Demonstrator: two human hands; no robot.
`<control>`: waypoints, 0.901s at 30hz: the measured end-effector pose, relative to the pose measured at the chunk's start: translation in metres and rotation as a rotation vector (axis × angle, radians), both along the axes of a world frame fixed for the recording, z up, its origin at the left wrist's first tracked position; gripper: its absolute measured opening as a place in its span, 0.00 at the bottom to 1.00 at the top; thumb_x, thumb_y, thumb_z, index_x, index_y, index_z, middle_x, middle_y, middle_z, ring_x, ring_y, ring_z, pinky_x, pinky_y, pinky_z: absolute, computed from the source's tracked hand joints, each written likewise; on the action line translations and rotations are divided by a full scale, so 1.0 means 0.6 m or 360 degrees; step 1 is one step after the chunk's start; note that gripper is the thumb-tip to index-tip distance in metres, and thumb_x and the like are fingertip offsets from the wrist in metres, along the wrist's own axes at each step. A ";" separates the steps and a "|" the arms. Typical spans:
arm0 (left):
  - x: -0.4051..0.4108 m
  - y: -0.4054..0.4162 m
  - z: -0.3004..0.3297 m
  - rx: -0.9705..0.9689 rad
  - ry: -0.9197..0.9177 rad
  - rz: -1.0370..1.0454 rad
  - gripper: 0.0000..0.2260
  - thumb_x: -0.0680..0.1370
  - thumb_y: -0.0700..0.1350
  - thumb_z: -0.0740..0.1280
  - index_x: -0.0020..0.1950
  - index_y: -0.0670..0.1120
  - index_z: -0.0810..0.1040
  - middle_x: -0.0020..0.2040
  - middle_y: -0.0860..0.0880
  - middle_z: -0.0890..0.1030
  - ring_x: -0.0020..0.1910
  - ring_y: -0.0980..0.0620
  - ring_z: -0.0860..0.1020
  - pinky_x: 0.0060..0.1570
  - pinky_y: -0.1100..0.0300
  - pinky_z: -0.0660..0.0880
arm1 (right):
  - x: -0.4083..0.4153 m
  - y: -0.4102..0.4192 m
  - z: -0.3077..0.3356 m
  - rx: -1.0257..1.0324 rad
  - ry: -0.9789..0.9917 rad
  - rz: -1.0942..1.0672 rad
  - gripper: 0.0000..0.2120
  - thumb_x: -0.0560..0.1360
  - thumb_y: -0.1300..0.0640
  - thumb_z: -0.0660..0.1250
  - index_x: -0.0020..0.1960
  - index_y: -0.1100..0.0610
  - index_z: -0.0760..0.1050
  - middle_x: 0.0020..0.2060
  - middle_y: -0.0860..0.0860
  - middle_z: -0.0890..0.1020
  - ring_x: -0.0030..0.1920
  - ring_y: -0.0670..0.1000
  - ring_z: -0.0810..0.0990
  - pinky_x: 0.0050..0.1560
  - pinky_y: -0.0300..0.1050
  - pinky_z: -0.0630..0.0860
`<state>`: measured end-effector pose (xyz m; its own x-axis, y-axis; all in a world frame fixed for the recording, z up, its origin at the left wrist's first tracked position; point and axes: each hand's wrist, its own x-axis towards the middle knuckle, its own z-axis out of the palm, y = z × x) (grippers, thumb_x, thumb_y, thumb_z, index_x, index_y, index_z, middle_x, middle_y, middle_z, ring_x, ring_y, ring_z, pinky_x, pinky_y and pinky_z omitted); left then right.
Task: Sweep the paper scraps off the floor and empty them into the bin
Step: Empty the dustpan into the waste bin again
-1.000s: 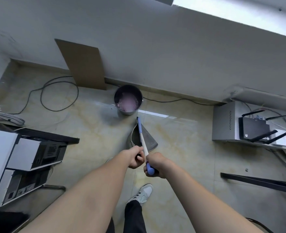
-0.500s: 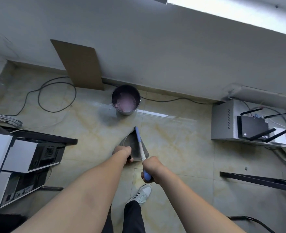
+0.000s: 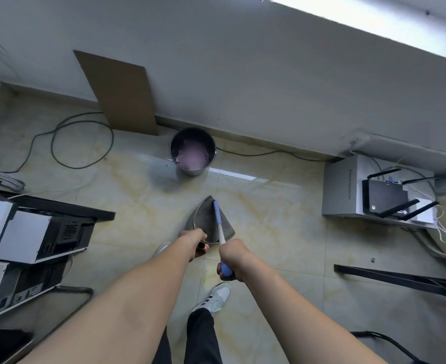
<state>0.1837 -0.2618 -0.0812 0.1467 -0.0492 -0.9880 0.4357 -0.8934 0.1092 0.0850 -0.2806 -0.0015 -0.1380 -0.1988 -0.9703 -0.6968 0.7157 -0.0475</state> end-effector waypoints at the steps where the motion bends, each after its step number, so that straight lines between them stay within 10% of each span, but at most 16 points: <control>1: 0.003 0.004 0.002 0.0013 0.0028 -0.0034 0.04 0.75 0.38 0.66 0.45 0.38 0.72 0.40 0.38 0.77 0.28 0.48 0.74 0.21 0.66 0.74 | -0.003 0.000 -0.001 0.0011 -0.0030 -0.0066 0.15 0.74 0.66 0.59 0.60 0.65 0.72 0.46 0.59 0.75 0.40 0.55 0.75 0.36 0.43 0.75; 5: 0.011 0.024 0.007 0.0030 0.0169 -0.0136 0.11 0.78 0.48 0.65 0.43 0.41 0.70 0.36 0.43 0.73 0.29 0.49 0.73 0.29 0.59 0.76 | -0.004 0.003 -0.001 0.0080 -0.0139 -0.0275 0.13 0.79 0.67 0.52 0.61 0.67 0.66 0.38 0.60 0.74 0.30 0.54 0.76 0.23 0.41 0.76; 10: 0.023 0.040 0.025 -0.0009 0.0315 -0.0081 0.16 0.80 0.54 0.60 0.42 0.42 0.70 0.39 0.43 0.75 0.36 0.46 0.76 0.37 0.55 0.77 | 0.012 0.010 0.016 0.0276 -0.0354 -0.0363 0.08 0.81 0.64 0.54 0.46 0.64 0.69 0.37 0.58 0.76 0.33 0.53 0.77 0.39 0.48 0.81; 14: 0.025 0.038 0.040 -0.0033 0.0433 0.0043 0.17 0.81 0.54 0.59 0.44 0.40 0.72 0.41 0.41 0.77 0.40 0.43 0.77 0.54 0.48 0.77 | 0.023 0.019 0.006 0.0303 -0.0391 -0.0302 0.10 0.81 0.64 0.58 0.60 0.66 0.70 0.49 0.61 0.77 0.39 0.56 0.80 0.42 0.52 0.83; 18: 0.026 0.041 0.050 -0.0033 0.0469 0.0082 0.18 0.82 0.52 0.56 0.42 0.38 0.70 0.39 0.41 0.75 0.37 0.45 0.75 0.43 0.51 0.75 | 0.031 0.034 0.000 0.0307 -0.0367 -0.0240 0.09 0.81 0.60 0.59 0.59 0.63 0.71 0.54 0.61 0.76 0.45 0.61 0.80 0.38 0.52 0.82; 27: 0.028 0.067 0.039 -0.0005 0.0491 -0.0023 0.28 0.82 0.56 0.56 0.73 0.37 0.62 0.43 0.38 0.75 0.40 0.42 0.77 0.45 0.48 0.77 | 0.031 0.065 0.002 0.0315 -0.0220 -0.0167 0.09 0.81 0.54 0.59 0.49 0.60 0.70 0.45 0.59 0.75 0.42 0.61 0.79 0.51 0.57 0.79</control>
